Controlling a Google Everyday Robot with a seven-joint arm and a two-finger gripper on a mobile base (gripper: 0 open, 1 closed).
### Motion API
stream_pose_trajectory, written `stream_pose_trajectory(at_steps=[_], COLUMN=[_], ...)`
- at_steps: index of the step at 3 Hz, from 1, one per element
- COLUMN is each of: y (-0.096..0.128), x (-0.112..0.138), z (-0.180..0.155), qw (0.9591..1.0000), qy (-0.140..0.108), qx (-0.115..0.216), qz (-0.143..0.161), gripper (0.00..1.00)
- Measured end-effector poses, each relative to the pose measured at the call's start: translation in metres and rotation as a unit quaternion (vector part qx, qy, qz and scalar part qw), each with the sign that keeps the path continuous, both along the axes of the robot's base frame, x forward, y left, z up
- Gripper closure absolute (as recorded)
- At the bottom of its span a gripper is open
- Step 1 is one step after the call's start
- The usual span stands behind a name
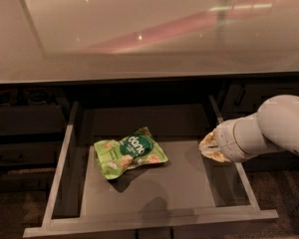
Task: Open top drawer
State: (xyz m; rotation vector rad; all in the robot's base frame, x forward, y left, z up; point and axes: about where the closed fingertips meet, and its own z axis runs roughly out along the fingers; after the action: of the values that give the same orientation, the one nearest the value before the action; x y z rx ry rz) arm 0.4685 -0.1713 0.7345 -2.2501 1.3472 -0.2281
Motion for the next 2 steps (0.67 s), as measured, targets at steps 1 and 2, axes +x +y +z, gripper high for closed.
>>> stream_pose_trajectory(at_steps=[1, 2], y=[0.0, 0.017], x=[0.0, 0.014], z=[0.0, -0.022], qw=[1.0, 0.9997], qy=[0.0, 0.025], qx=[0.0, 0.001], qz=[0.0, 0.009], gripper=[1.0, 1.0])
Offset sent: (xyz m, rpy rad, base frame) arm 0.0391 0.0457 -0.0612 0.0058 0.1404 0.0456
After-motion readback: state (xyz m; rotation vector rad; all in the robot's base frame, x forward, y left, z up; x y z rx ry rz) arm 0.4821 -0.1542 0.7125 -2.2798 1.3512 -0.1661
